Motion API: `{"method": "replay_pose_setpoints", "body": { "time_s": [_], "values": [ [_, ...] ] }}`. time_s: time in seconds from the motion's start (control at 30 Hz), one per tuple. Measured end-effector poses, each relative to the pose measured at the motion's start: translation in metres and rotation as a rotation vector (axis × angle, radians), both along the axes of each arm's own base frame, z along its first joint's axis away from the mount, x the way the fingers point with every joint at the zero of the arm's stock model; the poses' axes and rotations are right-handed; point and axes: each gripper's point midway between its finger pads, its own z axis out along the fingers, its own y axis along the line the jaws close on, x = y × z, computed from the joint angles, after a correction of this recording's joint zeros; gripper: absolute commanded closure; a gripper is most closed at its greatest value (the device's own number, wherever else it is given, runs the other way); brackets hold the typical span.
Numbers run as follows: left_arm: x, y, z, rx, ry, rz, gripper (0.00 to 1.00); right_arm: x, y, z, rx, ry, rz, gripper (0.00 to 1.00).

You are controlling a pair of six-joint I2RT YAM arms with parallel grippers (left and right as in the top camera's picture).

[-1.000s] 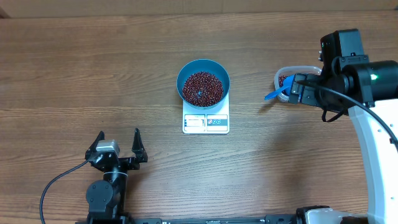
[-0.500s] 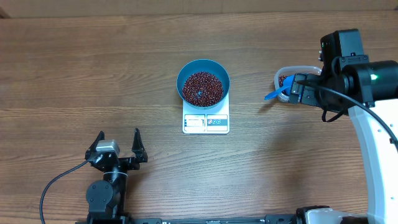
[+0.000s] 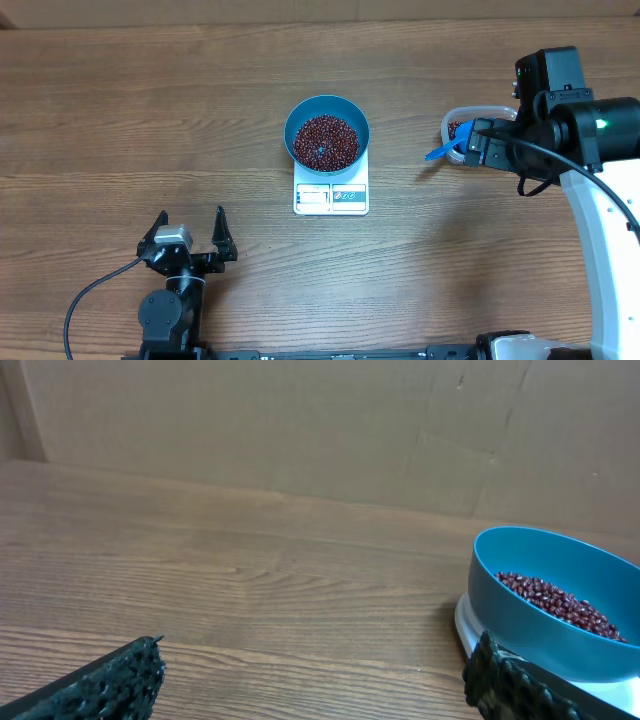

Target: Scoop item into bowl and weigh 150g on scale

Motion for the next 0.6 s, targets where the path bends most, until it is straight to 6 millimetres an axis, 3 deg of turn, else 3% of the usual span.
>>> {"method": "replay_pose_setpoints", "body": {
  "time_s": [0.47, 0.6],
  "values": [
    [0.0, 0.0, 0.0, 0.0, 0.0, 0.0, 0.0, 0.003, -0.001, 0.002, -0.007, -0.015, -0.003, 0.0],
    [0.0, 0.0, 0.0, 0.0, 0.0, 0.0, 0.01, 0.03, 0.001, 0.021, 0.007, -0.175, -0.004, 0.0]
  ]
}}
